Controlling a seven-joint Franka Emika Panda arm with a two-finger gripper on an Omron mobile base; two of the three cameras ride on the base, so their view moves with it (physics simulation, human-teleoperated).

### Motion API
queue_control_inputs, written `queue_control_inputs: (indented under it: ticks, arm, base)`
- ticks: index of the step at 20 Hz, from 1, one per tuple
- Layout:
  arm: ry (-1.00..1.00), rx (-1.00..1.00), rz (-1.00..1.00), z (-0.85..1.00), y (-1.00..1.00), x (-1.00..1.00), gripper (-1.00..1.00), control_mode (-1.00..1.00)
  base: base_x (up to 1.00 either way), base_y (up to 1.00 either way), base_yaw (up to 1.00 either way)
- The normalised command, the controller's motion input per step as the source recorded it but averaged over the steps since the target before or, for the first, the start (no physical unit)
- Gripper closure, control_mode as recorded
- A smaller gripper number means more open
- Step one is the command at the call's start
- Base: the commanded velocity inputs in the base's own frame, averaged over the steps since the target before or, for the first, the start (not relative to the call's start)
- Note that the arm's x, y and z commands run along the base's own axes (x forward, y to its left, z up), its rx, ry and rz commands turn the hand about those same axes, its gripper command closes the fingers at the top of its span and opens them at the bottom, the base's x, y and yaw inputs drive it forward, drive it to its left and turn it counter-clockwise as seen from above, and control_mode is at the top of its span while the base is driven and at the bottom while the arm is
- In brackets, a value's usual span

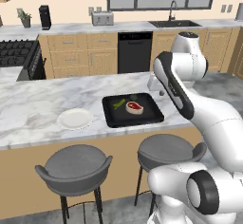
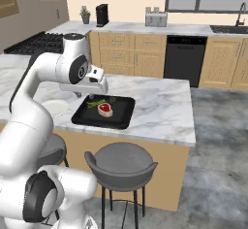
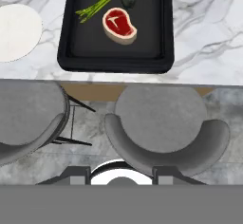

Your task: Create a steak meal by picking up the steak and asparagus from the tray and placing them on the plate. Leave the bell pepper on the tray.

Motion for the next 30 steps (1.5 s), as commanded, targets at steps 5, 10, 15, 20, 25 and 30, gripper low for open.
queue_control_inputs:
  ticks: [5, 10, 15, 20, 25, 30]
  arm:
    - [0.00, 0.00, 0.00, -0.24, 0.07, 0.05, -1.00, -1.00]
    - [0.01, -0.04, 0.01, -0.50, 0.27, 0.20, -1.00, -1.00]
    - [0.03, -0.04, 0.05, -0.36, -0.01, 0.27, -1.00, -1.00]
    - [0.00, -0.02, 0.01, -0.39, -0.22, 0.25, -1.00, -1.00]
    - [0.00, 0.00, 0.12, -0.48, -0.04, 0.46, -1.00, -1.00]
    - [0.04, 0.00, 0.18, -0.43, 0.00, 0.52, -1.00, -1.00]
  base:
    - [0.00, 0.00, 0.00]
    - [0.00, 0.00, 0.00]
    - [0.00, 0.00, 0.00]
    - [0.00, 0.00, 0.00]
    - [0.00, 0.00, 0.00]
    - [0.00, 0.00, 0.00]
